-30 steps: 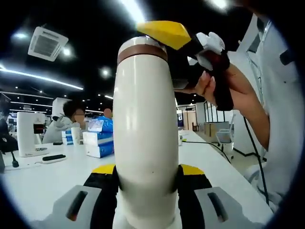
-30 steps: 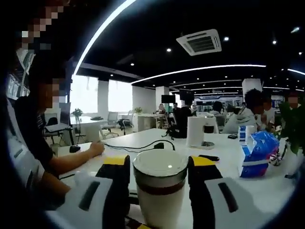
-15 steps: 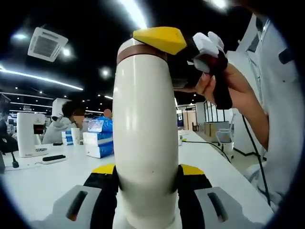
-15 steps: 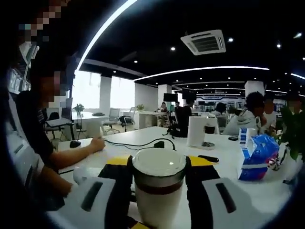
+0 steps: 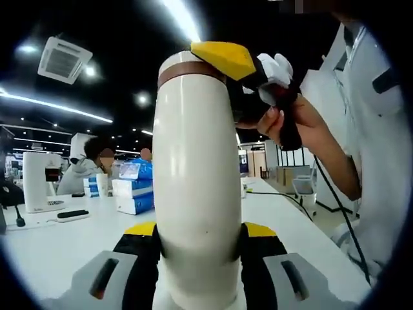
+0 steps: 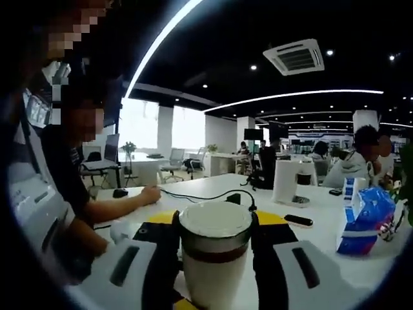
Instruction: Grasp the water cup twist off the cup lid place the cup lid on the table
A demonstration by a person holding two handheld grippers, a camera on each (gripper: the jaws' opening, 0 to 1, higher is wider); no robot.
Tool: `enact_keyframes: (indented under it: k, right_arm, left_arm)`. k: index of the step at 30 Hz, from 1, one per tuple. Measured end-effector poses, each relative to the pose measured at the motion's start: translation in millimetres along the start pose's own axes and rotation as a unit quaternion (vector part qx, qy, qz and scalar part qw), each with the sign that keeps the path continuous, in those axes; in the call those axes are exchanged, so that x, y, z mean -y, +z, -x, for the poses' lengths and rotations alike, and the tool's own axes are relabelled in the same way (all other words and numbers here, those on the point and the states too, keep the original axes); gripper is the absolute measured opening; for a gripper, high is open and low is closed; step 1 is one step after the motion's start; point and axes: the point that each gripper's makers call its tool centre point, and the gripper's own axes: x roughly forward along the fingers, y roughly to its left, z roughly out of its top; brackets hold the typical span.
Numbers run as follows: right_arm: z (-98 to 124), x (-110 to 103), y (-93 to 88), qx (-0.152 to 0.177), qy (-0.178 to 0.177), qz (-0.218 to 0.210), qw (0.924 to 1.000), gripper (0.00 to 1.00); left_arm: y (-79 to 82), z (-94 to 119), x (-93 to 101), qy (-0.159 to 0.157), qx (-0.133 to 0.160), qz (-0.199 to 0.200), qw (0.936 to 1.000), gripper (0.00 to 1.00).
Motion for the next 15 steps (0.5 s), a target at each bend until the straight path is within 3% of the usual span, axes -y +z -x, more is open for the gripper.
enact_keyframes:
  k: [15]
  right_arm:
    - [-3.2, -1.0, -0.1, 0.003, 0.123, -0.012, 0.9924, 0.46]
  left_arm:
    - [-0.4, -0.6, -1.9, 0.003, 0.003, 0.004, 1.0000, 0.50]
